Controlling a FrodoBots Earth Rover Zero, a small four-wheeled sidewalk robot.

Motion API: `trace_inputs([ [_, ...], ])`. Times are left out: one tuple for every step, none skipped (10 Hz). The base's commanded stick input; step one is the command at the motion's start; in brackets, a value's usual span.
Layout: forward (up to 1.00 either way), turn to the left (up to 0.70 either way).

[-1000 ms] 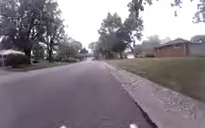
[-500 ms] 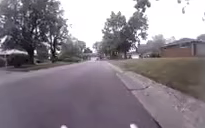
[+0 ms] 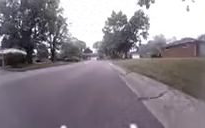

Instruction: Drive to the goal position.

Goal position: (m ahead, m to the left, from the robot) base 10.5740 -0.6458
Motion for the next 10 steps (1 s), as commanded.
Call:
trace_inputs([
  [1.00, -0.40],
  [1.00, -0.40],
  [1.00, -0.19],
  [1.00, 0.00],
  [1.00, 0.00],
  [1.00, 0.00],
  [1.00, 0.00],
  [1.00, -0.06],
  [1.00, -0.09],
  [1.00, 0.00],
])
